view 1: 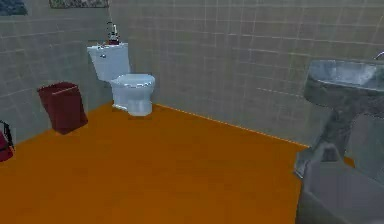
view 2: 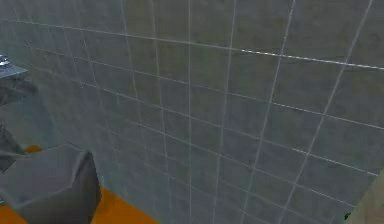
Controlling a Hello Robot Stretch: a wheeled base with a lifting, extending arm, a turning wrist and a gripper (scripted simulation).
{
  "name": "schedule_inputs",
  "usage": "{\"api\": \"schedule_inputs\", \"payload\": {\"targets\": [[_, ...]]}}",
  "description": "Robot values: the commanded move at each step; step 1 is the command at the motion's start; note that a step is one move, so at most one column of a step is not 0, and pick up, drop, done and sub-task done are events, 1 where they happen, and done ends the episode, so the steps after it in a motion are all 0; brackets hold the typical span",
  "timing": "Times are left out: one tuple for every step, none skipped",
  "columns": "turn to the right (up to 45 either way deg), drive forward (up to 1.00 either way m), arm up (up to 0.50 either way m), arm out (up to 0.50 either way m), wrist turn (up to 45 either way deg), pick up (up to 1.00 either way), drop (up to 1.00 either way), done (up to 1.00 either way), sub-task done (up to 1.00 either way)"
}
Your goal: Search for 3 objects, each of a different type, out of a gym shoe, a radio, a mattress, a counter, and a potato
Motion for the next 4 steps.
{"api": "schedule_inputs", "payload": {"targets": [[-15.0, 0.00, 0.00, 0.00, 0.0, 0.00, 0.00, 0.00, 0.00], [0.0, 0.05, 0.00, 0.00, 0.0, 0.00, 0.00, 0.00, 0.00], [-45.0, 0.00, 0.00, 0.00, 0.0, 0.00, 0.00, 0.00, 0.00], [-15.0, 0.00, 0.00, 0.00, 0.0, 0.00, 0.00, 0.00, 0.00]]}}
